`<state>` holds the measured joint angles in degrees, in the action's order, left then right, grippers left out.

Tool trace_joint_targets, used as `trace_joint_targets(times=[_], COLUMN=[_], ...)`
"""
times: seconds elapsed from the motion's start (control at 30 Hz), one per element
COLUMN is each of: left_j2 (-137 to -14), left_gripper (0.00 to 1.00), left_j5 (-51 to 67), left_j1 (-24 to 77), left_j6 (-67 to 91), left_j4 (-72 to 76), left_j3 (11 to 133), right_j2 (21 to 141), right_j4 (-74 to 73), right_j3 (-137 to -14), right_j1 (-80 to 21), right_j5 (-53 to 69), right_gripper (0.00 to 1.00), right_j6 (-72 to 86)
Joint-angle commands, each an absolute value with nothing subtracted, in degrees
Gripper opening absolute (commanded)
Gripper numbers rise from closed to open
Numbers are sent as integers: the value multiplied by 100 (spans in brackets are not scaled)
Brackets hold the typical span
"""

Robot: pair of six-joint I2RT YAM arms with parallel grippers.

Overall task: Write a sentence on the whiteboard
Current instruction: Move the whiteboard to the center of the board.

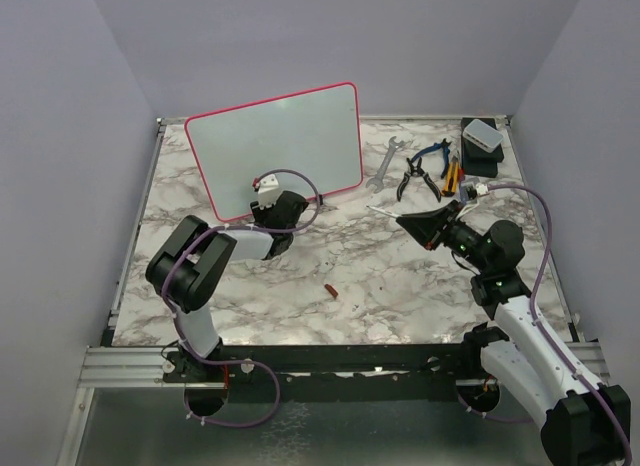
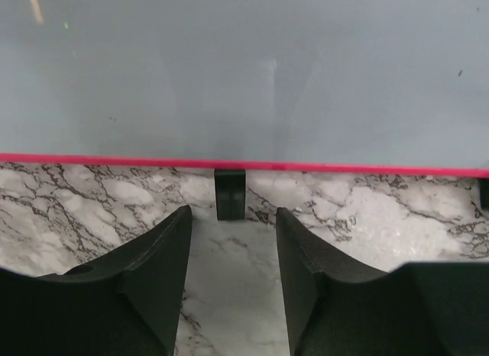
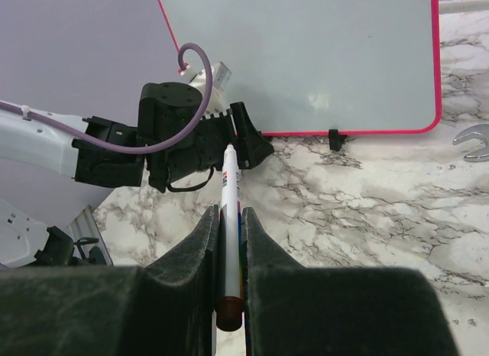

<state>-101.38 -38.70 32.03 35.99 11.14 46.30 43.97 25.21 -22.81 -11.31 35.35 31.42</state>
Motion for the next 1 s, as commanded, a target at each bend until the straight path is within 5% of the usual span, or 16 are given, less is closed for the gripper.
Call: trace_joint_targets(times=[0.0,0.43,0.73,0.97], left_j2=[-10548,-10833,-10781,-10564], left_gripper=[46,28,1,0], left_j5=[-3846,-3906,-3861,-3986], left_j1=[3036,2962,3103,3527], left_j6=[3468,3272,3439,3679], left_j4=[1354,1450,1468,1394], left_j3=[4729,4764,4485,4157], right_j2=[4430,4565,4567,4447], right_j4=[2637,2724,2728,2714], right_j3=[-2241,-2224,-2189,-2145], right_j1=[-1169,-1169,-1169,-1165], right_j5=[3401,3419,3420,3402], right_gripper=[0,1,1,1], right_j6=[3079,3129,3170,3224])
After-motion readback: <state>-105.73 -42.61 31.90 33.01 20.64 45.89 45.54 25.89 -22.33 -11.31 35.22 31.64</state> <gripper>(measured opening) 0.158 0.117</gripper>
